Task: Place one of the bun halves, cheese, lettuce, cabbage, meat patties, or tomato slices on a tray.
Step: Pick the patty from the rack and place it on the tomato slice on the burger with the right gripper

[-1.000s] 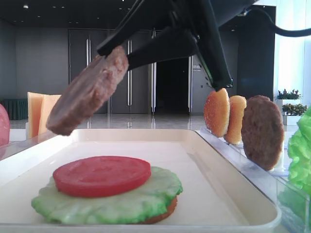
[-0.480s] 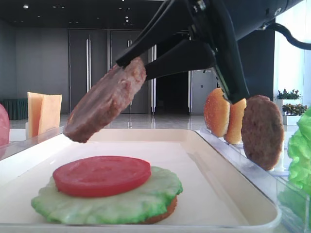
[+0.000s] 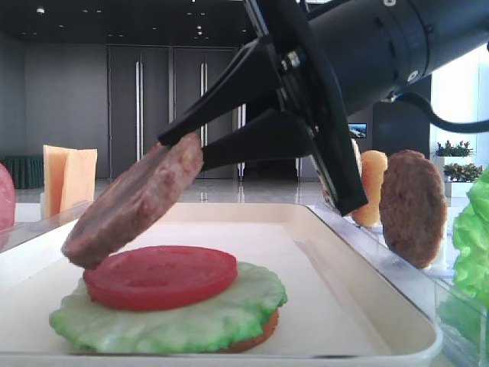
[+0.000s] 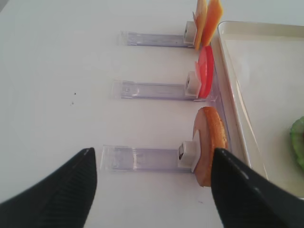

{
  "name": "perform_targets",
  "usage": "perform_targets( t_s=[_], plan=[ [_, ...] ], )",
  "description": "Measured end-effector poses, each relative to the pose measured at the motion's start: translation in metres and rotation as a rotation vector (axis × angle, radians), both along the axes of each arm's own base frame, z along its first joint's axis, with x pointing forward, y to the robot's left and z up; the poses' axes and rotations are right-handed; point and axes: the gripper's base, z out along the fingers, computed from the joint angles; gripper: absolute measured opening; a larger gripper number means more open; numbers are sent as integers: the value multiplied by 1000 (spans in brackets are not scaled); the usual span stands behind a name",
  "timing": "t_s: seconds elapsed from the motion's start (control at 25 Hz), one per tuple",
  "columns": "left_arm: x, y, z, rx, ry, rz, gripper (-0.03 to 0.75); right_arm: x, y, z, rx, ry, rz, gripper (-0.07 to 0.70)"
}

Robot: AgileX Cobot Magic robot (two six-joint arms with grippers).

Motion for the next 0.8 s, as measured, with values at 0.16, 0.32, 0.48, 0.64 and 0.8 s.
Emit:
perform_targets(
  t_s=[0.16, 0.32, 0.48, 0.64, 0.8],
  plan=[
    [0, 0, 0, 0, 0, 0, 573, 2, 1, -12, -6, 15, 0, 125],
    [0, 0, 0, 0, 0, 0, 573, 3, 2, -18, -4, 32, -2, 125],
    [0, 0, 0, 0, 0, 0, 573, 3, 3, -19, 3, 34, 9, 125],
    [0, 0, 0, 0, 0, 0, 573, 2, 3, -20, 8, 31, 19, 125],
    [0, 0, 0, 0, 0, 0, 573, 1, 3, -20, 8, 31, 26, 125]
  ],
)
